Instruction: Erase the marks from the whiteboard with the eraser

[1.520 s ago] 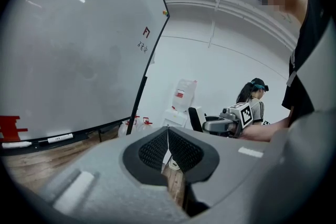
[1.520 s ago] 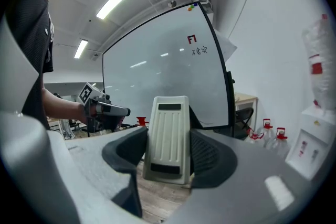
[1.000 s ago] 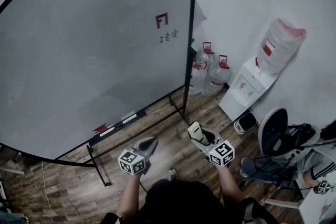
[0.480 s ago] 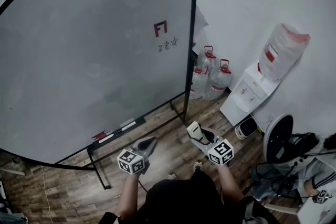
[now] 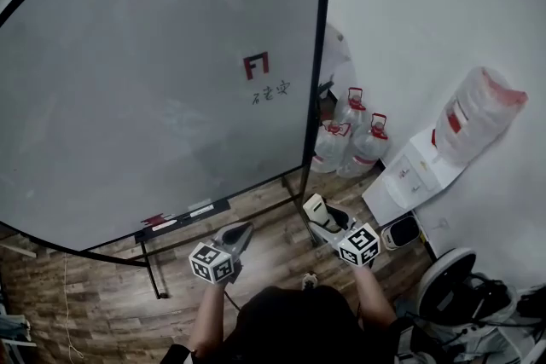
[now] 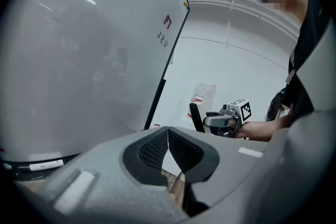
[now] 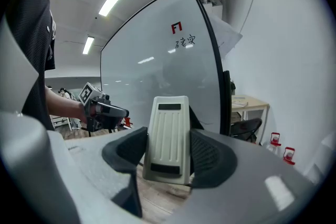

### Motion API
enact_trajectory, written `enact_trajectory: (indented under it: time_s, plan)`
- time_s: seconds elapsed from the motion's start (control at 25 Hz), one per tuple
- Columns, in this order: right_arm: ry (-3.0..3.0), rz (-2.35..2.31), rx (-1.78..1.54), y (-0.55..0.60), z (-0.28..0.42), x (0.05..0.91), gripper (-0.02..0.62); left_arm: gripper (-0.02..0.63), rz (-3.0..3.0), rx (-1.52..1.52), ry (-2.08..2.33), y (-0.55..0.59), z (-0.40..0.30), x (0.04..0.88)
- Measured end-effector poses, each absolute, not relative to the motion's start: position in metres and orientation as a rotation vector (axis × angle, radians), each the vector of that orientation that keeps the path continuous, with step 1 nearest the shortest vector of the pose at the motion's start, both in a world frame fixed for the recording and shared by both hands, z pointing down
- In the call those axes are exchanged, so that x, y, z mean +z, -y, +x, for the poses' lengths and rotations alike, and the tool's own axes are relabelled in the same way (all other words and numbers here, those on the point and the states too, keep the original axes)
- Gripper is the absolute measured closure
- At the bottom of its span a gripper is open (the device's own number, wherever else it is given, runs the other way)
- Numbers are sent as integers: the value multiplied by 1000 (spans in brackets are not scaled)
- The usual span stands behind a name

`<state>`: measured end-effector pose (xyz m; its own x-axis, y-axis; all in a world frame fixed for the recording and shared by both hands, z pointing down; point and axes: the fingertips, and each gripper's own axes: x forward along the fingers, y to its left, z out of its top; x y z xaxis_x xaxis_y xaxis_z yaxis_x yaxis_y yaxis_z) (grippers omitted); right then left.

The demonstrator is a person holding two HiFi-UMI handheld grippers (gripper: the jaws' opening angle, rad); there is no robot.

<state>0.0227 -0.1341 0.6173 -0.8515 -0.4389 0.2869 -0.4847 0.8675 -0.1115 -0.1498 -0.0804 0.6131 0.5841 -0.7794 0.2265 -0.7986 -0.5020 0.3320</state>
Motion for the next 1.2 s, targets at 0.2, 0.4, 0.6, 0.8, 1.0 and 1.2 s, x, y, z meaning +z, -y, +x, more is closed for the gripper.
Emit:
enact_trajectory:
  time_s: [0.2, 0.4, 0.6, 0.8, 1.0, 1.2]
  plan:
    - [2818, 663, 319, 161, 39, 618, 339, 594, 2384, 80, 1311, 98, -131, 617]
    - [2843, 591, 299, 182, 47, 617, 339, 594, 2338, 68, 1380, 111, -122, 620]
    - [2864, 521, 287, 199, 50, 614, 339, 594, 2316, 56, 1440, 121, -111, 616]
    - [2886, 486, 251, 217, 45, 608, 339, 594, 2292, 45, 1480, 127, -112, 617]
    - [2911, 520, 202, 245, 31, 589, 339, 594, 2297, 51, 1467, 146, -125, 617]
    - [2951, 594, 99, 281, 2, 553, 339, 594, 2332, 34, 1450, 180, -150, 605]
